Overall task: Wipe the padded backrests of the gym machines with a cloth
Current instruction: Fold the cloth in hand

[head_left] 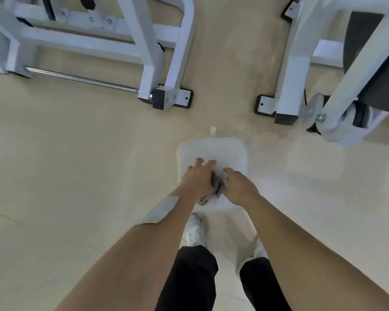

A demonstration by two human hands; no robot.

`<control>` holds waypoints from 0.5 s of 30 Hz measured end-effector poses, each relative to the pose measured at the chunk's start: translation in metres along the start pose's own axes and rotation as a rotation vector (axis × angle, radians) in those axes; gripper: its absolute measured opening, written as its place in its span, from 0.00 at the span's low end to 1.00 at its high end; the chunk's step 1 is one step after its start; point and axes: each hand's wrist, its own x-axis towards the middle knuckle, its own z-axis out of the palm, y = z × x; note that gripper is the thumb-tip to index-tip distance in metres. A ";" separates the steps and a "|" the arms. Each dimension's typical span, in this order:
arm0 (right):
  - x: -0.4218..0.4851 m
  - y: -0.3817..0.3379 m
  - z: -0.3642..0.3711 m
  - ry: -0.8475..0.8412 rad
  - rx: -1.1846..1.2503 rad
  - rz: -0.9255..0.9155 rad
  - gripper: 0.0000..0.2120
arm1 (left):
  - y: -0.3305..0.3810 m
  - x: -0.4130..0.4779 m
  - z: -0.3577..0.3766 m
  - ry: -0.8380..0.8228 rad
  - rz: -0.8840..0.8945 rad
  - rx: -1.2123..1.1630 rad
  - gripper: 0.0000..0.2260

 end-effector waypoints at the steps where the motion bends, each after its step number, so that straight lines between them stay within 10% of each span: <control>1: 0.008 0.002 0.007 0.001 0.007 -0.007 0.32 | 0.000 0.008 0.008 -0.018 -0.005 0.030 0.32; 8: 0.023 0.002 0.015 -0.087 0.147 -0.031 0.31 | -0.012 0.026 0.013 0.093 -0.020 0.030 0.07; 15: -0.067 -0.042 -0.055 -0.139 0.388 -0.089 0.27 | 0.011 -0.077 -0.077 0.089 -0.062 -0.333 0.04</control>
